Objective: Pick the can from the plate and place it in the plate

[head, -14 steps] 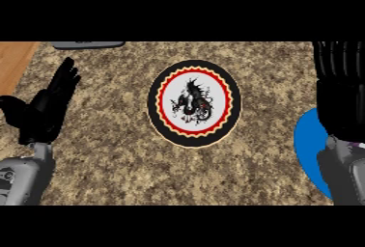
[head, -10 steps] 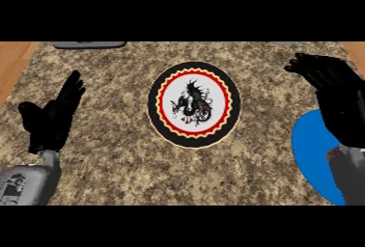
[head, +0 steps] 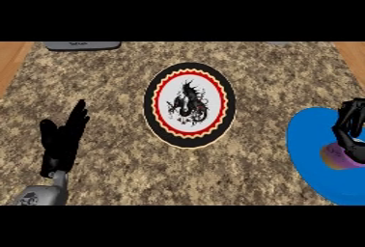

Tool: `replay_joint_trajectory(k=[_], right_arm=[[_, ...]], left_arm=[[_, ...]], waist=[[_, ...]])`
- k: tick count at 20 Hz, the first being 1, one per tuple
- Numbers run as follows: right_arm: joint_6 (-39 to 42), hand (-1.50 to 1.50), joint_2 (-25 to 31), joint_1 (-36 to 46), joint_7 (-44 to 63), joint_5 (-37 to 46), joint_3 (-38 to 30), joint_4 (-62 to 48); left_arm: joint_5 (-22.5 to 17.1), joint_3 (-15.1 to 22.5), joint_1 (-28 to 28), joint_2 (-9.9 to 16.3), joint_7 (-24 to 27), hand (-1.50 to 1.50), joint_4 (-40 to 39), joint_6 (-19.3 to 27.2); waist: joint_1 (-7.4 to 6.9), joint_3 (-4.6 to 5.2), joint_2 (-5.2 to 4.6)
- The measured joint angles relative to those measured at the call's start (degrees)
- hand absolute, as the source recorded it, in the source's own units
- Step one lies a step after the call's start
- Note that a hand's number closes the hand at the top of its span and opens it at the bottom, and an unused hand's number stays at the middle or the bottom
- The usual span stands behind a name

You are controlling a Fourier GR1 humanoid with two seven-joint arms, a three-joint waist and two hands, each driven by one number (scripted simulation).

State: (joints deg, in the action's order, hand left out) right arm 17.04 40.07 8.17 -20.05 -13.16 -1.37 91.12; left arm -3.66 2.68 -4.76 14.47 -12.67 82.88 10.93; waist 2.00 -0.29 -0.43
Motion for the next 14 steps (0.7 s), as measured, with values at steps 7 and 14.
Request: replay_joint_trajectory(k=[7, 14], right_arm=[[16.76, -1.50, 2.50, -7.03, -14.77, -6.10, -2.45, -12.94], [9.81, -1.50, 12.47, -7.10, -24.71, 10.35, -1.36, -15.96]], left_arm=[[1.15, 2.23, 2.07, -2.55, 1.03, 0.00, 0.06, 1.00], [2.08, 3.10, 2.00, -3.06, 0.67, 0.00, 0.73, 1.36]], waist=[[-1.58, -0.19, -0.12], [-2.65, -0.07, 0.10]])
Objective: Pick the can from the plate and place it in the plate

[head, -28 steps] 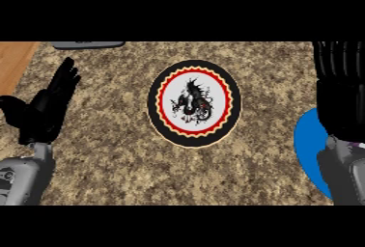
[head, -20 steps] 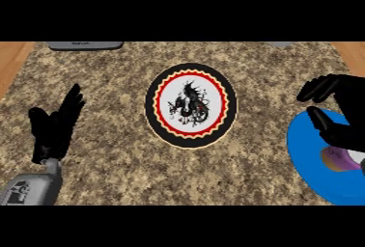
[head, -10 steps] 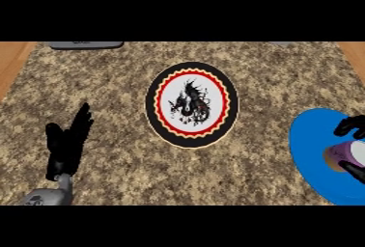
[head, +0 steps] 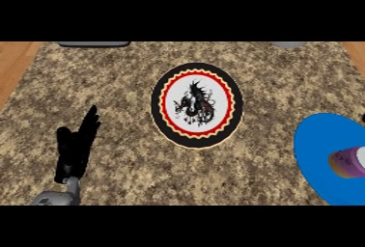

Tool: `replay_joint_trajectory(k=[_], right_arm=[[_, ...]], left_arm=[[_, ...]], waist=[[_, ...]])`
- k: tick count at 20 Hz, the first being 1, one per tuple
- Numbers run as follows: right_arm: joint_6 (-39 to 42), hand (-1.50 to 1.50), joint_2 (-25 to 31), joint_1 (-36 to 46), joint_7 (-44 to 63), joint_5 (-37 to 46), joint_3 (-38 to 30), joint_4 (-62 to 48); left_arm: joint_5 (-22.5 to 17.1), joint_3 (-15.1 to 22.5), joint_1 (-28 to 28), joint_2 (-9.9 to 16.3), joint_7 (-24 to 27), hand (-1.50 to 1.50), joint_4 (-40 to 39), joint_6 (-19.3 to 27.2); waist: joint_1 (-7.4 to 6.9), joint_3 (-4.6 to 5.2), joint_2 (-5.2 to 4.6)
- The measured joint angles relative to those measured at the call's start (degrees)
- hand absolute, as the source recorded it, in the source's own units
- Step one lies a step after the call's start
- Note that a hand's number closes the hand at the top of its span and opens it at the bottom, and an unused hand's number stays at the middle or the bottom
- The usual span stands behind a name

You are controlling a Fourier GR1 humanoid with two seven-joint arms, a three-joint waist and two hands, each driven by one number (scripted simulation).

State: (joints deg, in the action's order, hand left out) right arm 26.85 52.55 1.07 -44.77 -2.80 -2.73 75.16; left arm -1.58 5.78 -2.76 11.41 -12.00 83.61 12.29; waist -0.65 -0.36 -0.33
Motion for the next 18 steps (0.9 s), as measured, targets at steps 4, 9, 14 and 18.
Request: replay_joint_trajectory(k=[4, 9, 14, 18], right_arm=[[-5.09, -1.50, 4.07, 1.60, -4.78, 8.41, 2.29, -2.84], [-7.17, -1.50, 9.60, 4.01, -6.71, 16.43, 6.91, -5.43], [-7.72, -1.50, 11.22, 7.13, -6.53, 23.38, 13.20, -7.05], [-8.19, -1.50, 10.14, 9.86, -6.44, 27.66, 16.63, -9.62]], left_arm=[[0.41, 0.06, 0.02, -0.02, -0.16, 0.00, -0.29, -0.02], [1.16, 0.32, -0.74, -0.71, 0.11, 0.00, -1.09, 0.31], [1.25, 0.25, -0.71, -0.59, -0.33, 0.00, -0.64, -0.25], [1.54, -0.03, -0.41, -0.78, -0.64, 0.00, -0.39, -0.30]], waist=[[-0.42, 0.13, 0.00], [-0.62, 0.26, -0.02], [-0.89, 0.29, 0.00], [-0.62, 0.34, 0.09]])
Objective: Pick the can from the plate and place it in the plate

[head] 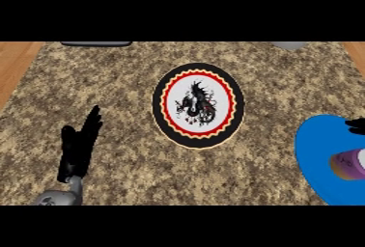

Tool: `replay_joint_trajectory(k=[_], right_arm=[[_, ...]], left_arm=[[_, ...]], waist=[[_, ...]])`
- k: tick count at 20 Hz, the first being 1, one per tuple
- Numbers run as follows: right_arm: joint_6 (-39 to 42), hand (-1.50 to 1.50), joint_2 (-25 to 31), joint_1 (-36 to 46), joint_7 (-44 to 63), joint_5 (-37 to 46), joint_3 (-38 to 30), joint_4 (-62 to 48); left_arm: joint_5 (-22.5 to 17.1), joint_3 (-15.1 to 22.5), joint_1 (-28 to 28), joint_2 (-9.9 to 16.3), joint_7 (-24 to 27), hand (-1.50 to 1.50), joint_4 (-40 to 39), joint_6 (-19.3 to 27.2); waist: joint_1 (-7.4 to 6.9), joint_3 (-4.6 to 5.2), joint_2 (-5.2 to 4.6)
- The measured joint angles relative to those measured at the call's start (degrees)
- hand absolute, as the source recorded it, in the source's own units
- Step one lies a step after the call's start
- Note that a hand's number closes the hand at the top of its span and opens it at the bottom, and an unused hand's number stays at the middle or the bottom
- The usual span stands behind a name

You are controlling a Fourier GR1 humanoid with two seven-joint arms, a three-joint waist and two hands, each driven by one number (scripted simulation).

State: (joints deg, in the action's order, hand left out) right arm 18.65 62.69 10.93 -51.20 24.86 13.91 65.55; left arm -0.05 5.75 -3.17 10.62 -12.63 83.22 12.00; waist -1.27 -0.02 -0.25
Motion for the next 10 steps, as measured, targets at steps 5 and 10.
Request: replay_joint_trajectory(k=[5, 10], right_arm=[[-1.30, -1.50, -3.38, 3.24, -0.82, 4.68, 2.70, -4.89], [-1.82, -1.50, -4.66, 5.96, -1.93, 7.32, 3.87, -8.55]], left_arm=[[0.67, -0.07, 1.37, -0.74, 1.01, 0.00, 0.14, 0.10], [0.78, -0.74, 0.76, -0.89, 0.09, 0.00, 0.51, -0.26]], waist=[[0.27, -0.01, 0.05], [0.53, -0.02, 0.11]])
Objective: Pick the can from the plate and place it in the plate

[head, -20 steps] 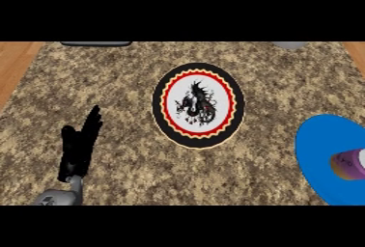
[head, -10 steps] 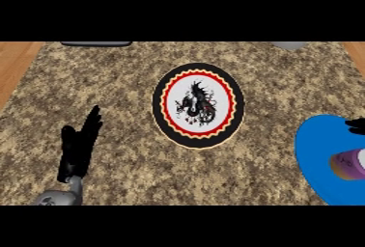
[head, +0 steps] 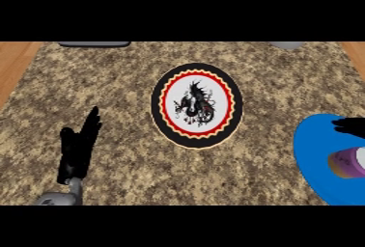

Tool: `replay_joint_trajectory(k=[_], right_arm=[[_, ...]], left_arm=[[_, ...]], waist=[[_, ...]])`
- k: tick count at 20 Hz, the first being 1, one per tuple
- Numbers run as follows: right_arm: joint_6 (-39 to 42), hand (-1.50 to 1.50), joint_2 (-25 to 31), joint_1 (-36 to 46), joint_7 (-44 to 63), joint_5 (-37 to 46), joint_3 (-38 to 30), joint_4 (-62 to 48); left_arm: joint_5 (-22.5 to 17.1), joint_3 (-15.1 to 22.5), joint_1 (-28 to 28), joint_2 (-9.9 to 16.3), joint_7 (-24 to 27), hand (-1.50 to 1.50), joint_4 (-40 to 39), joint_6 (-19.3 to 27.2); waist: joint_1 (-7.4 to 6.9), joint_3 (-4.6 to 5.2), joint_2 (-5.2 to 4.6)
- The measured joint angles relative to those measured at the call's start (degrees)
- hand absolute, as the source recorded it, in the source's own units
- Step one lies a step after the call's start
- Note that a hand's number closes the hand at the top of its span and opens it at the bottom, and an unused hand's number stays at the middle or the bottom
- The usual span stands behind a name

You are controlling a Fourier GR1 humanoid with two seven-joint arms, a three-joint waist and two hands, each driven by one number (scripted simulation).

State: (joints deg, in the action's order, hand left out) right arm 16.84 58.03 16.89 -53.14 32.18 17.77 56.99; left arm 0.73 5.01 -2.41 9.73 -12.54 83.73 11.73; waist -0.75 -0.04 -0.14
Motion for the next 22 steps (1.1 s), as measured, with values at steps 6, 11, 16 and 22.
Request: replay_joint_trajectory(k=[6, 11, 16, 22], right_arm=[[-0.66, -1.50, -1.51, 0.89, -0.46, 2.16, 0.94, -1.60], [-0.99, -1.50, -4.03, 2.25, -0.38, 3.80, 1.53, -3.73], [-2.04, 1.50, -6.69, 3.43, -0.93, 6.44, 1.92, -7.27], [-4.27, 1.50, -8.21, 4.34, -2.60, 8.51, 1.56, -7.93]], left_arm=[[0.71, -0.34, 0.43, -0.56, 0.17, 0.00, -0.04, 0.05], [0.65, -1.19, -0.25, -0.56, 0.31, 0.00, -0.95, -0.77], [0.96, -1.24, 1.16, -0.77, 0.26, 0.00, 0.78, -1.27], [1.90, -1.34, 0.47, -1.59, -0.19, 0.00, 0.60, -0.89]], waist=[[0.27, 0.03, 0.06], [0.30, 0.04, 0.06], [0.19, 0.02, 0.06], [0.40, 0.07, 0.10]])
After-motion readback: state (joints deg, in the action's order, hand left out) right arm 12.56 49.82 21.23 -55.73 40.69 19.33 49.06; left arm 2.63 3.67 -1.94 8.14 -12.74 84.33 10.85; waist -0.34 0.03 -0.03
